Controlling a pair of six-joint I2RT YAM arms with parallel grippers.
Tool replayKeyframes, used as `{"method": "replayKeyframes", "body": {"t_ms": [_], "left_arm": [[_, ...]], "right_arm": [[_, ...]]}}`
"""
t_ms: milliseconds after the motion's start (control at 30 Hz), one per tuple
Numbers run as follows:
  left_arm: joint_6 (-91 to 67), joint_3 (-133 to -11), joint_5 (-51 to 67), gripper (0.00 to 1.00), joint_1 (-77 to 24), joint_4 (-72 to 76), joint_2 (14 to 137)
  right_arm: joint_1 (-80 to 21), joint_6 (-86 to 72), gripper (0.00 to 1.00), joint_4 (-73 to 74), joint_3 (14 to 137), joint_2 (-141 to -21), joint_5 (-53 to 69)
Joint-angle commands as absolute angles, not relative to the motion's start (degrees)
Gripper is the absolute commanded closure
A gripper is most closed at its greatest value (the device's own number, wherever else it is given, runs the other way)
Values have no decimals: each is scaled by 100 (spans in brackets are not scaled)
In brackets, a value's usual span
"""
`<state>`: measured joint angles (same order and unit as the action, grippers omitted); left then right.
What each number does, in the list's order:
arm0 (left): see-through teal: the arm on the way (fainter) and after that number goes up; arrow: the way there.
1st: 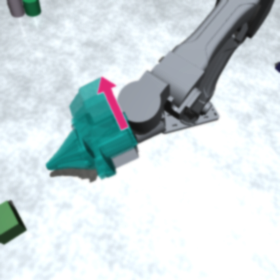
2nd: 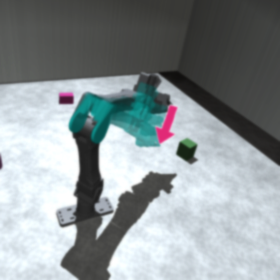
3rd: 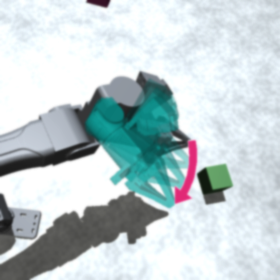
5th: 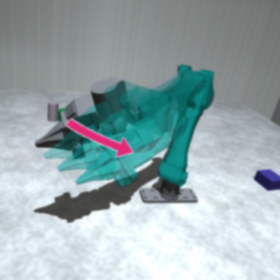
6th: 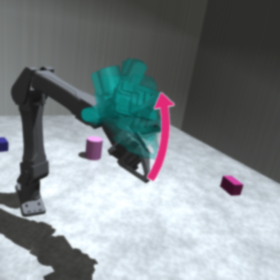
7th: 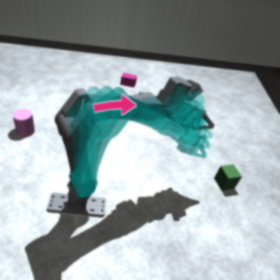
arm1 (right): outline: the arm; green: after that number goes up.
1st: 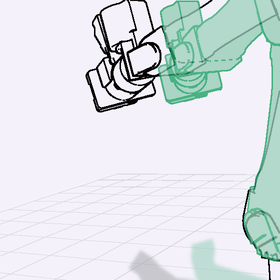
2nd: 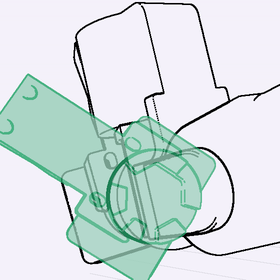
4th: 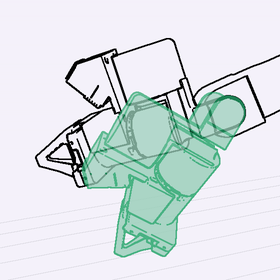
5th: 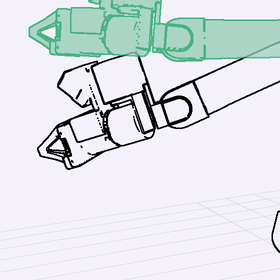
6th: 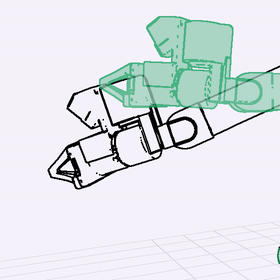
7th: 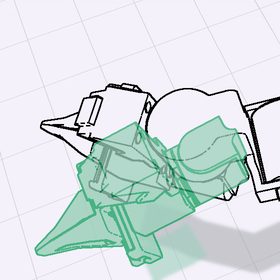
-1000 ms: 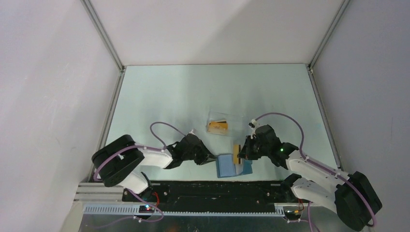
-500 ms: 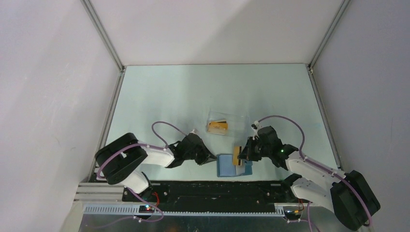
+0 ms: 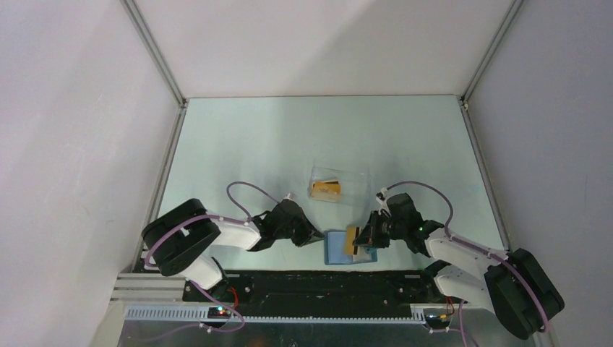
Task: Put the credit cards into the card holder
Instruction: Insert the credit card into the card holder.
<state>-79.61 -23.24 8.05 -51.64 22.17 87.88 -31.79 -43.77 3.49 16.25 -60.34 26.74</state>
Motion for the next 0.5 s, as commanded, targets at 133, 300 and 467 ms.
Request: {"method": "replayKeyframes", "body": {"t_ms": [133, 300, 467], "left_arm": [[-8029, -2230, 519, 100, -5131, 2220, 8721], [-8017, -2275, 521, 100, -5126, 2198, 8749], [-7869, -2408, 626, 100, -5130, 2182, 8868]], "right_arm": [[-3168, -4541, 100, 265, 1430, -6161, 3094], [-3170, -4547, 100, 318, 1391, -6297, 3276], [-3171, -4508, 100, 621, 1463, -6302, 3239]]}}
